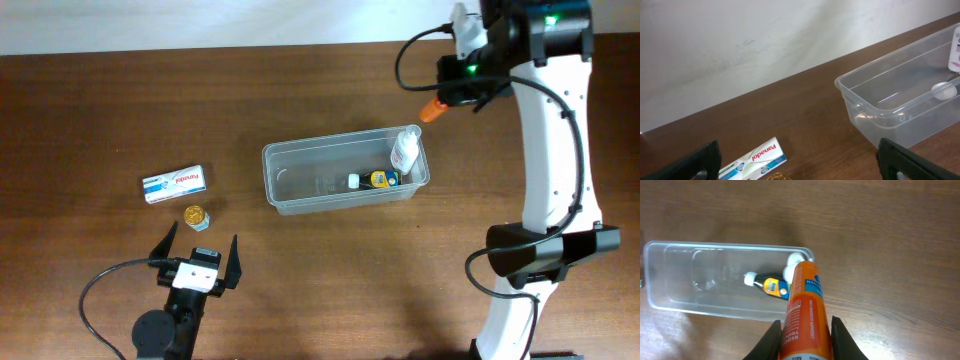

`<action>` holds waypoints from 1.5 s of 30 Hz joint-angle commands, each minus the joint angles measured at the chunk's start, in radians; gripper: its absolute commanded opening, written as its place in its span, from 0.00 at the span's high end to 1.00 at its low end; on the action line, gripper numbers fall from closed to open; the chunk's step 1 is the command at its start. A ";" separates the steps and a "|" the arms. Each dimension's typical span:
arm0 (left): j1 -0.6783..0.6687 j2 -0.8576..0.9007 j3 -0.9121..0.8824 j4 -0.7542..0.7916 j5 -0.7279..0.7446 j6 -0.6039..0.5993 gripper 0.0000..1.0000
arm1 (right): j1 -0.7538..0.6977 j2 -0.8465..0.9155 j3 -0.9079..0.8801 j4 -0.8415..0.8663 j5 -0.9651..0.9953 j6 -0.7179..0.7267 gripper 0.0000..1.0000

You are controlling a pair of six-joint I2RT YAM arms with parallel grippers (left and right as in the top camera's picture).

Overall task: Pack container
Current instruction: 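Lift the orange tube and carry it over the container's right end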

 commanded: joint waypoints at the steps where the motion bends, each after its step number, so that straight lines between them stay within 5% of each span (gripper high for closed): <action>1: 0.006 -0.010 -0.008 0.000 -0.007 -0.003 0.01 | 0.046 -0.037 0.018 -0.006 -0.016 0.018 0.81; 23: 0.006 -0.010 -0.007 0.000 -0.007 -0.003 0.01 | 0.122 -0.223 -0.526 0.053 -0.001 0.027 0.81; 45: 0.006 -0.010 -0.007 0.000 -0.007 -0.003 0.01 | 0.120 -0.177 -0.562 0.191 0.094 0.028 0.81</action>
